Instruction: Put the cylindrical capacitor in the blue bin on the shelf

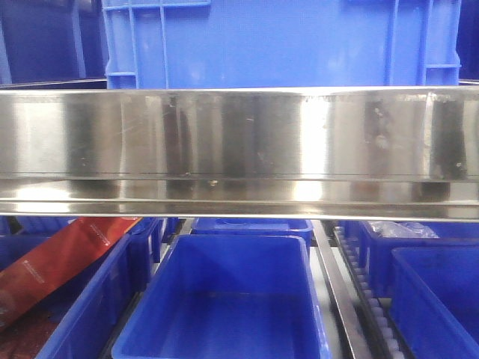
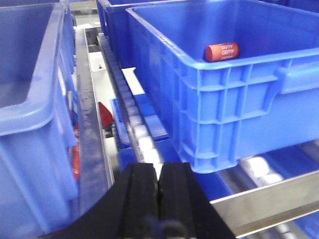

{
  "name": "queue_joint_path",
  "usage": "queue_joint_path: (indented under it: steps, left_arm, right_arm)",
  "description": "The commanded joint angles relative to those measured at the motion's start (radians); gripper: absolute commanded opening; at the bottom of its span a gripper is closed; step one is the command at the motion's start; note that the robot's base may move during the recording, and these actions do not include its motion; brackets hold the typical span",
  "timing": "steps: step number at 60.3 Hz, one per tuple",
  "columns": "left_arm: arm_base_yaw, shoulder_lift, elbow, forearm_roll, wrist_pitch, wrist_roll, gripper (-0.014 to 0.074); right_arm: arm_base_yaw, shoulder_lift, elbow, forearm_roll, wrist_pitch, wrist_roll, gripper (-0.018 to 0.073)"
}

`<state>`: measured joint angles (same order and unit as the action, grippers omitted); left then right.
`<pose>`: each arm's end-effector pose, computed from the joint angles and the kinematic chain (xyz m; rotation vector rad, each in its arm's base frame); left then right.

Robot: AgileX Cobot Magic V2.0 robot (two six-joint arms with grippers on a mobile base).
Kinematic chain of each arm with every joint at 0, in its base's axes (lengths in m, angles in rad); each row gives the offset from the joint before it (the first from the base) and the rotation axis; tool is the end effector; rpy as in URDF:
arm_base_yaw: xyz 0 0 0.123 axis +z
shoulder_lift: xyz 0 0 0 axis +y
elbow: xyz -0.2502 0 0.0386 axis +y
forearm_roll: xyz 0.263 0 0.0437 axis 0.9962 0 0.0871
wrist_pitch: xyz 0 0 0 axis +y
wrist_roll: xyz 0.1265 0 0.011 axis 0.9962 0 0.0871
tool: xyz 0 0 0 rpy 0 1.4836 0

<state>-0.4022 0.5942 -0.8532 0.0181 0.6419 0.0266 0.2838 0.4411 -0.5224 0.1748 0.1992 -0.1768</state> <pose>0.1650 -0.0687 0.3676 0.4045 1.8291 -0.2392 0.1674 0.0534 0.3261 -0.2576 1.5830 0.2438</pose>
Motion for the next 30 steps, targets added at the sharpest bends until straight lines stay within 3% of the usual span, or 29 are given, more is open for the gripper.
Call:
queue_joint_path:
  steps: [1,20,30]
  left_arm:
    - [0.023,-0.064,0.058,0.040,-0.054,-0.008,-0.0111]
    - [0.256,-0.432,0.484,-0.018,-0.384,-0.008,-0.0111]
    - [0.315,-0.591,0.677,-0.035,-0.459,-0.008,-0.0111]
  right_arm:
    - [-0.005,-0.004,0.004,-0.004,-0.020,-0.005,-0.0162]
    - [-0.005,-0.004,0.004,-0.004,-0.022,-0.005,-0.0162]
    - [-0.005,-0.004,0.004,-0.004,-0.022,-0.005,-0.0162]
